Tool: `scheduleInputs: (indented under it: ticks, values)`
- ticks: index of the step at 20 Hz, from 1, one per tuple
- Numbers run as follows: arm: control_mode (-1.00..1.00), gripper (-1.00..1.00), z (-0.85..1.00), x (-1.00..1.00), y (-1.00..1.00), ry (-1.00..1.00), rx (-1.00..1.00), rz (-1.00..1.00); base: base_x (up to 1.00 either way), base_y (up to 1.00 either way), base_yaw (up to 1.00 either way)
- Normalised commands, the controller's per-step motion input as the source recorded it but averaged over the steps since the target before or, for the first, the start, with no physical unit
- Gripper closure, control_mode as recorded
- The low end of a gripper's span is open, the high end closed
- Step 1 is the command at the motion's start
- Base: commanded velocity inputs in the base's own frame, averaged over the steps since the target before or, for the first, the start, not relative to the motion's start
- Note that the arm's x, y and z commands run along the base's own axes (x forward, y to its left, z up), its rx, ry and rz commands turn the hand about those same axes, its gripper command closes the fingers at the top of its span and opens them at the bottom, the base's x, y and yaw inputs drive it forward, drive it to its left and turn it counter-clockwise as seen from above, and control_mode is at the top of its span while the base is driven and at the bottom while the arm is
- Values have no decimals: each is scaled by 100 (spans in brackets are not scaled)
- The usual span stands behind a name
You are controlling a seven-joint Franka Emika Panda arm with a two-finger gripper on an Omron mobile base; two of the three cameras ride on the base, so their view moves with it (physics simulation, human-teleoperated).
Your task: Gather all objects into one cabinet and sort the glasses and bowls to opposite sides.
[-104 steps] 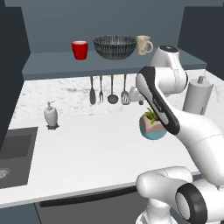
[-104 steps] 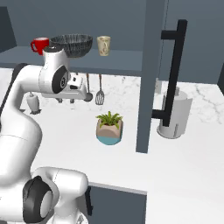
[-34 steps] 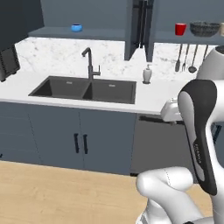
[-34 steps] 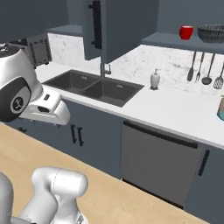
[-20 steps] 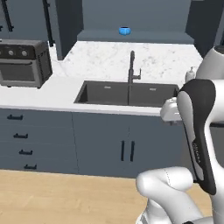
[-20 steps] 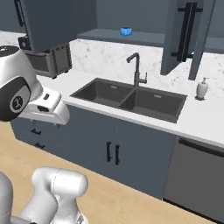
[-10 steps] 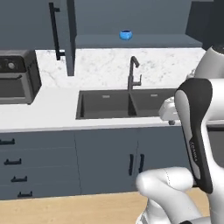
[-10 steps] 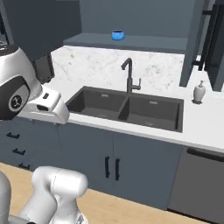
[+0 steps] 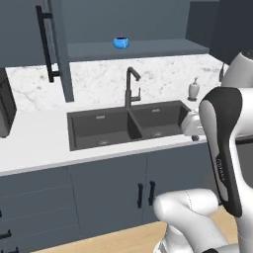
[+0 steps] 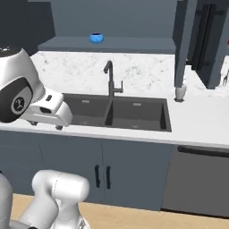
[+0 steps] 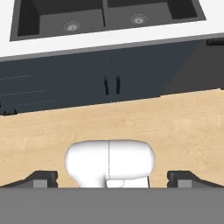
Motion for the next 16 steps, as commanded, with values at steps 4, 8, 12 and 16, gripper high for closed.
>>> scheduleInputs:
  ticks: [4, 8, 12, 16]
  values:
    - [100, -100, 0, 0, 0, 0, 0, 0, 37, 70, -8]
    - [100, -100, 0, 0, 0, 0, 0, 0, 28, 26, 7]
    - [100, -100, 0, 0, 0, 0, 0, 0, 40, -9, 11]
    - [100, -100, 0, 0, 0, 0, 0, 0, 42, -32, 11]
